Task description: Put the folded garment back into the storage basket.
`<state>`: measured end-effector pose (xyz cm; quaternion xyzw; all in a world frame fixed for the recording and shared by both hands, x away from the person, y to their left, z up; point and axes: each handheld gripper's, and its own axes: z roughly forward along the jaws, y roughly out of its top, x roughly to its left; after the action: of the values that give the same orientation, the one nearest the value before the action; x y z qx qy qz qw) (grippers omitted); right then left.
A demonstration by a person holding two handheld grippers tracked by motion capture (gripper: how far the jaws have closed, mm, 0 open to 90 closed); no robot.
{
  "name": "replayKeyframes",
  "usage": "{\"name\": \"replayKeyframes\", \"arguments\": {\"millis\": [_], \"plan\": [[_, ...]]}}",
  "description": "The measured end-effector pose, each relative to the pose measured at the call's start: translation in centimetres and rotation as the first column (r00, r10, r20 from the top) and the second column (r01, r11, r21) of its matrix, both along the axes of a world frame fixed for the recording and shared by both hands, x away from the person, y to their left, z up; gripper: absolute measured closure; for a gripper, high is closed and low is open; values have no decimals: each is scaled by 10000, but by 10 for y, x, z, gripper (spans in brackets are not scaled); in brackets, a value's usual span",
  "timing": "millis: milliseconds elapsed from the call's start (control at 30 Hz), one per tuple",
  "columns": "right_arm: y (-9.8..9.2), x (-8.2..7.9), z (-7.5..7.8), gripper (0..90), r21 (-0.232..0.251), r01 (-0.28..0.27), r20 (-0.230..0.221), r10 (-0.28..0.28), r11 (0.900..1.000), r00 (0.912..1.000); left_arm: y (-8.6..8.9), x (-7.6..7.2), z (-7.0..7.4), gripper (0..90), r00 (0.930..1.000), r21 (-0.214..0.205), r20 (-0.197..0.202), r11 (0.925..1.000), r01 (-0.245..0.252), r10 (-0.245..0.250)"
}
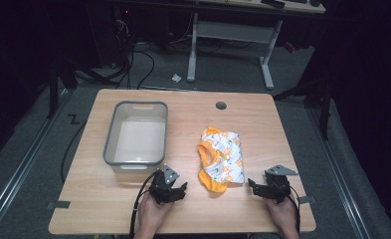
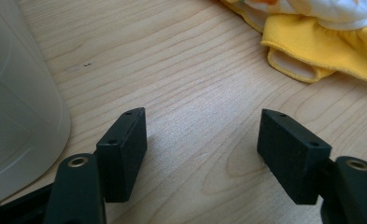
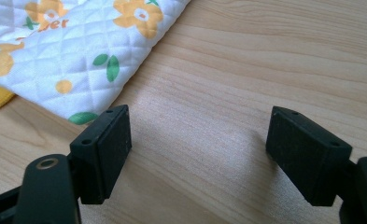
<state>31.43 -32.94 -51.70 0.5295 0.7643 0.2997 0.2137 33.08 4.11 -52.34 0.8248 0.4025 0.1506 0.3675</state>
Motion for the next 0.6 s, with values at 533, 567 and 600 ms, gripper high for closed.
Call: {"name": "replayKeyframes", "arguments": {"millis": [533, 567, 600], "plan": [[0, 0, 0, 226, -9, 4, 1, -4, 10000, 10000, 0, 0, 0, 331, 10000, 3, 9, 10000, -69, 69], [0, 0, 0, 226, -10, 3, 0, -3, 10000, 10000, 0, 0, 0, 331, 10000, 3, 8, 10000, -68, 68], [0, 0, 0, 226, -12, 3, 1, -3, 10000, 10000, 0, 0, 0, 330, 10000, 1, -5, 10000, -66, 66]]}}
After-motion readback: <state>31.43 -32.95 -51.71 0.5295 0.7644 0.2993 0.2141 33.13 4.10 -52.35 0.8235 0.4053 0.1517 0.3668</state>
